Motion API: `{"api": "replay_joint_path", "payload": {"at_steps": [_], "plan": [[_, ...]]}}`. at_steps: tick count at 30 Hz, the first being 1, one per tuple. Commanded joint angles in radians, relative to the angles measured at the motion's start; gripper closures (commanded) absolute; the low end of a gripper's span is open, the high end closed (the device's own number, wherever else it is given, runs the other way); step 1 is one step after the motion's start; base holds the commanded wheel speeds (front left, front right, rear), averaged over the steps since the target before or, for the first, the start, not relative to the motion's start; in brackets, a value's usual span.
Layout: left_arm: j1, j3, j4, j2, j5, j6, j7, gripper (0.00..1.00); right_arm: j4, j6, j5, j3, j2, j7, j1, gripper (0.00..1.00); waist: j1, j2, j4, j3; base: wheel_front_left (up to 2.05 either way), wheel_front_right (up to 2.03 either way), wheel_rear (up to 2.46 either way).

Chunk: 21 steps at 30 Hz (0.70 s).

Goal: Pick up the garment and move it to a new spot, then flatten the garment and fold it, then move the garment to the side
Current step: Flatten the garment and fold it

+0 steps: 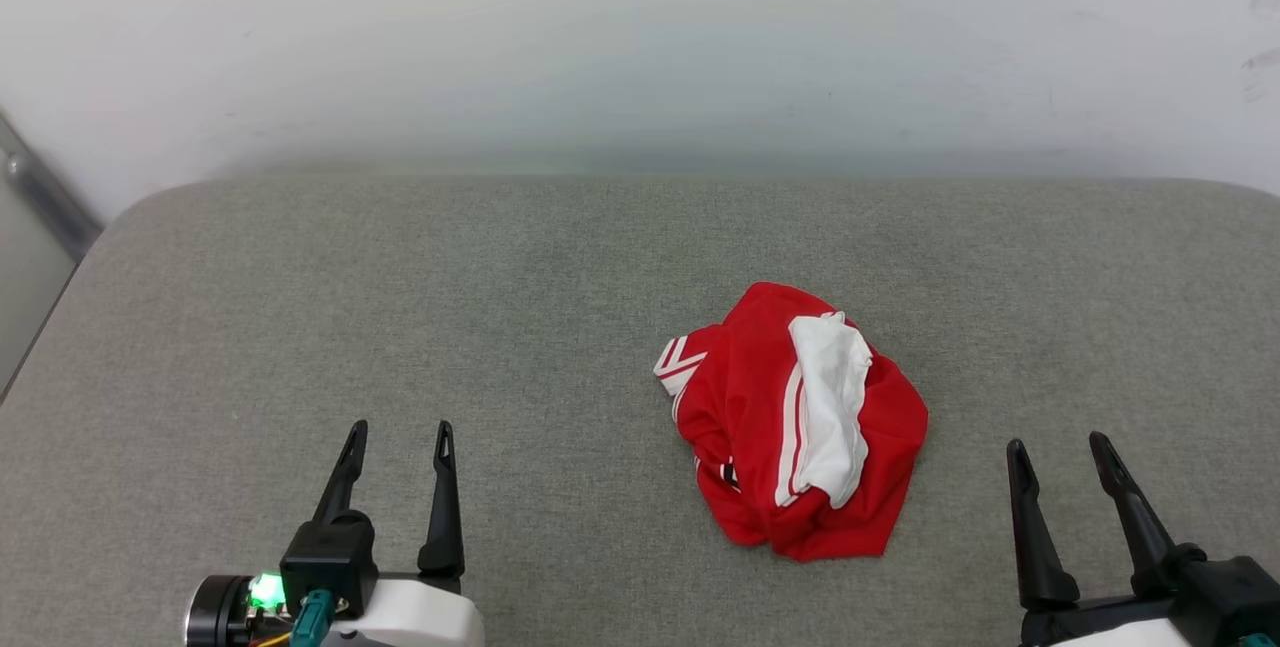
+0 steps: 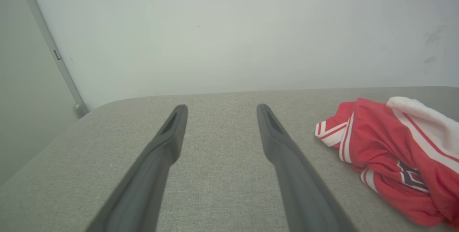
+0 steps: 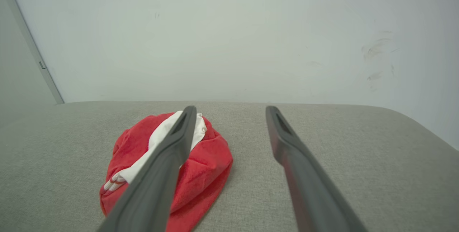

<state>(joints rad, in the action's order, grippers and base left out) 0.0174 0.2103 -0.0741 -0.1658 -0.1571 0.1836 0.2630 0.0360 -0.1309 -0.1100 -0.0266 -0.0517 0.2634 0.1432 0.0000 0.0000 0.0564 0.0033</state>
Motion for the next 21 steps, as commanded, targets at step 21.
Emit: {"api": "replay_joint_path", "payload": {"at_steps": [21], "plan": [[-0.014, -0.110, -0.017, 0.066, 0.085, -0.101, 0.003, 0.00, 0.005, 0.000, -0.004, 0.005, 0.003, 0.002, -0.001, 0.00, 0.0000, 0.0000, 0.000, 0.006, 0.00, 0.00, 0.00]]}}
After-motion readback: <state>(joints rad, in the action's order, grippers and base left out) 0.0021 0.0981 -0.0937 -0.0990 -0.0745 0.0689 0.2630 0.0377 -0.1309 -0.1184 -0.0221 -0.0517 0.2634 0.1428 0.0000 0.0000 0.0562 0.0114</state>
